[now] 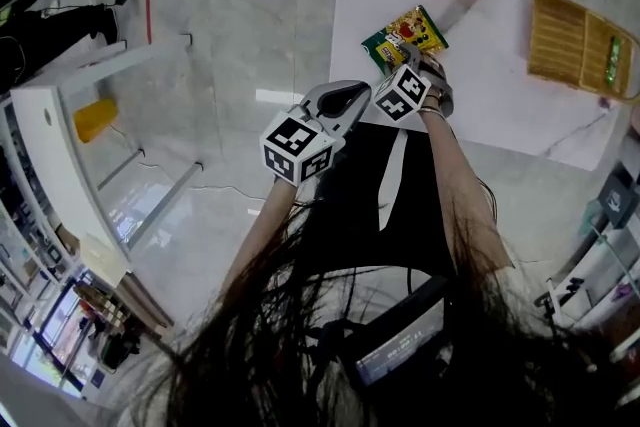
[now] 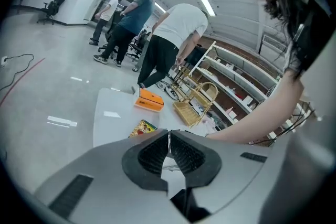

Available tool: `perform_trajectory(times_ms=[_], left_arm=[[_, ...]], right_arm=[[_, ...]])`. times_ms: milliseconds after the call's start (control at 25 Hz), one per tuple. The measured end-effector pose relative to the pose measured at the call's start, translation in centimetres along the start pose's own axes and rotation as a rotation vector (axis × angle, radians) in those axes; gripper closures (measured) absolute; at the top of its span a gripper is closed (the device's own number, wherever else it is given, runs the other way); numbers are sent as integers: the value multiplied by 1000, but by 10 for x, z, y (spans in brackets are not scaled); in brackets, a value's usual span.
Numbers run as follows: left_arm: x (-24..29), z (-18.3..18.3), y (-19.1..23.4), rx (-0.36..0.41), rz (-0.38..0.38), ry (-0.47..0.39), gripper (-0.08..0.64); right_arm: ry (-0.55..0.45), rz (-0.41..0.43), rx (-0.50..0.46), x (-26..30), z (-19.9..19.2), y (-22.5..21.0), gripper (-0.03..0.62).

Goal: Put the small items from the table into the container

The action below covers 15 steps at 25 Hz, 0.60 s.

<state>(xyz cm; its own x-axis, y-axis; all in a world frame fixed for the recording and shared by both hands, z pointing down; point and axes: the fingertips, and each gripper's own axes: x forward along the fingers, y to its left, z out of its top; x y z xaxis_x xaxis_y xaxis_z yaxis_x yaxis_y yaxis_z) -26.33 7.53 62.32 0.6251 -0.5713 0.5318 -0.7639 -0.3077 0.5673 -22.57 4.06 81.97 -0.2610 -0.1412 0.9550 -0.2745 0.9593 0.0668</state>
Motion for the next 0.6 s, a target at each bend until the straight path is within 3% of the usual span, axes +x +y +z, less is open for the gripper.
perform_trajectory(times_ms=[80, 400, 600], left_arm=[[0, 0, 0, 2, -3, 3, 551], [-4, 9, 2, 7, 15, -1, 551], [-1, 16, 0, 4, 29, -11, 551]], right_arm=[[7, 1, -20, -1, 1, 0, 404], [0, 79, 103, -13, -8, -3, 546], [-53, 79, 157, -36, -12, -10, 568]])
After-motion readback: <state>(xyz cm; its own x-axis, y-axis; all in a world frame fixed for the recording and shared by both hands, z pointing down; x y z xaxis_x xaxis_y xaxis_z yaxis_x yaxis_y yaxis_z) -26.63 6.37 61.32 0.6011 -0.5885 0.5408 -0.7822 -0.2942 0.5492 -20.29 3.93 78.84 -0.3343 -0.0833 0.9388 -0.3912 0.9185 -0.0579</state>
